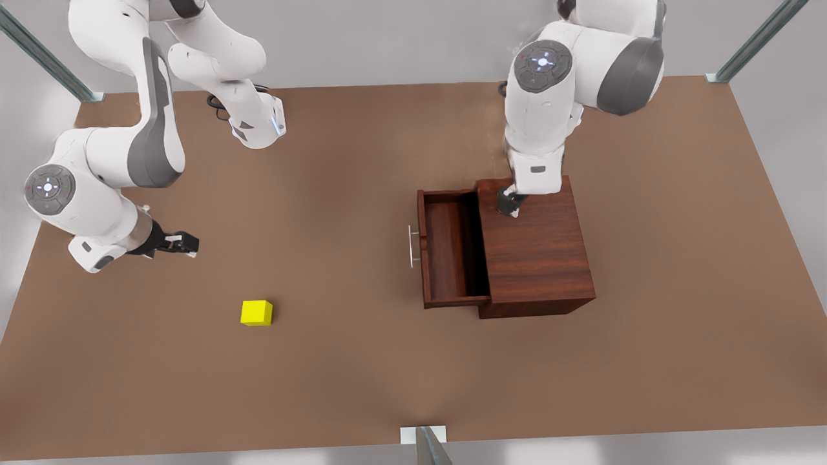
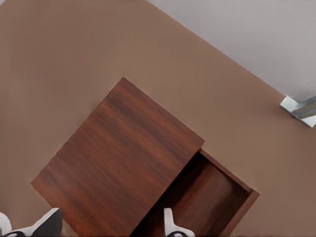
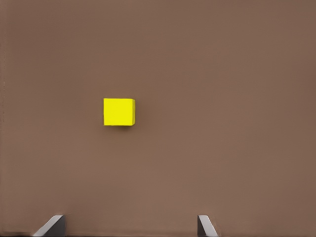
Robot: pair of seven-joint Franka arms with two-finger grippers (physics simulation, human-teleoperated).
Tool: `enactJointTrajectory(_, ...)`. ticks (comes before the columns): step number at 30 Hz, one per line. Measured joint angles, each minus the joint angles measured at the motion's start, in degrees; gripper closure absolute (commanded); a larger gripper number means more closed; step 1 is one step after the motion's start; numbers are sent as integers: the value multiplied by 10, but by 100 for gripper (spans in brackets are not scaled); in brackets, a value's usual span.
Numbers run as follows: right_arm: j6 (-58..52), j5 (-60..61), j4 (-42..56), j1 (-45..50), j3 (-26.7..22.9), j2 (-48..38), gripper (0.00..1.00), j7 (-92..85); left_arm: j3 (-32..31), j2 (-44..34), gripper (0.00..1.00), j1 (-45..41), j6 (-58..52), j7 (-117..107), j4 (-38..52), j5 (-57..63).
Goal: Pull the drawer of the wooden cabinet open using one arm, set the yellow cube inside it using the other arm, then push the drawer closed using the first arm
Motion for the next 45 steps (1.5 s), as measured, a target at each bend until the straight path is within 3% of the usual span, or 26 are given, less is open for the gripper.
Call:
enactJointTrajectory(1, 0, 0, 0, 23, 1, 14, 0, 0, 10, -90, 0, 95, 33, 40, -167, -37)
enactJointTrajectory(2, 1, -1, 0, 46, 1, 26, 0, 0, 18, -137, 0, 172, 65, 77, -262, -66)
enactJointTrajectory(4, 6, 0, 6, 73, 2, 55, 0, 2, 25, -128, 0, 317, 114, 146, -269, -103)
enactJointTrajectory(6, 24, 0, 16, 76, 2, 96, 0, 8, 30, -110, 0, 394, 141, 204, -254, -125)
enactJointTrajectory(8, 50, 3, 19, 73, 2, 133, 0, 13, 30, -107, 0, 346, 157, 255, -243, -137)
enactJointTrajectory(12, 104, 25, 0, 53, -3, 179, 0, 24, 23, -29, 0, 150, 136, 345, -115, -137)
enactJointTrajectory(20, 217, 59, -65, 36, -4, 193, 0, 63, 29, -10, 0, 209, 84, 484, -112, -141)
enactJointTrajectory(31, 264, 71, 16, 8, 2, 279, 0, 100, 26, -5, 0, 186, 86, 571, -114, -148)
enactJointTrajectory(45, 302, 53, 5, 15, 6, 308, 0, 119, 26, -5, 0, 183, 88, 615, -115, -148)
